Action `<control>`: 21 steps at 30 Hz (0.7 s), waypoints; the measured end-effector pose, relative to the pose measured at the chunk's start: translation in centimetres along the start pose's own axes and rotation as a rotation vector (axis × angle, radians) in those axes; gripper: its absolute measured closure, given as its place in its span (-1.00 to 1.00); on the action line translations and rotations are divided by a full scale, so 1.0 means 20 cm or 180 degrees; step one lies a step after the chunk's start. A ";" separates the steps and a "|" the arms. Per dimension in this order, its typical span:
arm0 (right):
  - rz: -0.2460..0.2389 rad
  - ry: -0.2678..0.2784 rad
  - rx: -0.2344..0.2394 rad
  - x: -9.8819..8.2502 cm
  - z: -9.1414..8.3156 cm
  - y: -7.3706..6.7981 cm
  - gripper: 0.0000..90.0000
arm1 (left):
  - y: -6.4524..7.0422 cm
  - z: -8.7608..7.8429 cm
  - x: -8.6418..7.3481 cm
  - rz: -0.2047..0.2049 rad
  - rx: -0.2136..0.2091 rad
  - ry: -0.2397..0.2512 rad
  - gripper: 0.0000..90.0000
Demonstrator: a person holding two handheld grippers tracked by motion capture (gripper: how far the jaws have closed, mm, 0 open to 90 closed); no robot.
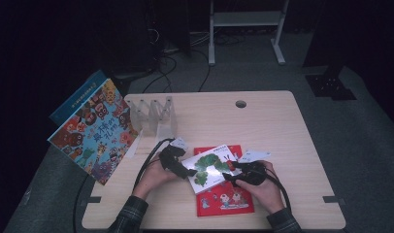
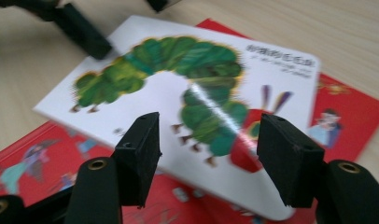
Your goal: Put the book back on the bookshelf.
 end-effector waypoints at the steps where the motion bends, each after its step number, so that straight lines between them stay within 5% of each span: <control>1: -0.0022 0.0002 0.0015 0.00 0.00 -0.02 -0.14 | 0.01 0.01 0.00 -0.0003 -0.0028 -0.0006 -1.00; 7: -0.0231 0.0016 0.0214 -0.02 0.01 -0.18 0.24 | 0.02 0.02 0.01 -0.0027 -0.0098 -0.0030 -1.00; 9: -0.0343 -0.0027 0.0365 -0.03 0.03 -0.26 0.58 | 0.03 0.03 0.01 -0.0024 -0.0148 -0.0053 -1.00; 14: -0.0443 -0.0081 0.0501 -0.03 0.09 -0.34 0.82 | 0.04 0.04 0.01 -0.0054 -0.0194 -0.0067 -1.00; 21: -0.0468 -0.0065 0.0497 -0.01 0.12 -0.35 0.91 | 0.05 0.06 0.00 -0.0115 -0.0363 -0.0147 -1.00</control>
Point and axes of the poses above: each handheld gripper's, and its own axes: z roughly forward along the jaws, x roughly out of its top, y roughly to its right, the point moved 9 cm from there along z, roughly forward along the jaws, and after that the axes turned 10 degrees about -z, right-handed, at the moved point
